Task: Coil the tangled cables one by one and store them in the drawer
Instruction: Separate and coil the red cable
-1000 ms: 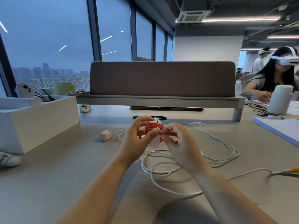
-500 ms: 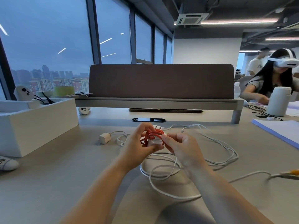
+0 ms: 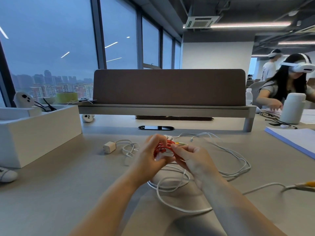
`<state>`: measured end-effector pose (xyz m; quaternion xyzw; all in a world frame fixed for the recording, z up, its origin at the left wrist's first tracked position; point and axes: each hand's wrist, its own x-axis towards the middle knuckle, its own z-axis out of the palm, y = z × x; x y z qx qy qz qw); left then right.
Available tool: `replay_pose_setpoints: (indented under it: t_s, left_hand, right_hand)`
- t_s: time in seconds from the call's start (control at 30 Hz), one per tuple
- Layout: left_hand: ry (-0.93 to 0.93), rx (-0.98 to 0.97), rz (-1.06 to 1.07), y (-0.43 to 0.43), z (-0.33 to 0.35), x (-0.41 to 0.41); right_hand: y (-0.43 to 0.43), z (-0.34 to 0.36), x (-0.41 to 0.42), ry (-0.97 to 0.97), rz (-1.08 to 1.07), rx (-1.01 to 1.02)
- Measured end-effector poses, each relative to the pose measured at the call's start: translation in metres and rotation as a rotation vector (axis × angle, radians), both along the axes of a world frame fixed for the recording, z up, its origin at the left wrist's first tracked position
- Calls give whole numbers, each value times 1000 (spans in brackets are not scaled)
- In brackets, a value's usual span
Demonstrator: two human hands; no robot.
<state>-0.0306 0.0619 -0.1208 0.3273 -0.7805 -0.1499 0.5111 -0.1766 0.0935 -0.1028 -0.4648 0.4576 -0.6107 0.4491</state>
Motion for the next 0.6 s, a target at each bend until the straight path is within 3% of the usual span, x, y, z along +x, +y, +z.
replay_pose_setpoints:
  t_s: [0.1,0.23,0.6]
  left_hand:
    - [-11,37,-6,1,1,2]
    - [-51,127,-55,6,4,5]
    - [84,297,-89,7,9,8]
  right_hand:
    - [1,-1,0,145,-37,-47]
    - [2,-1,-2,196,-72,-57]
    - [10,2,-4,409,-74,-206]
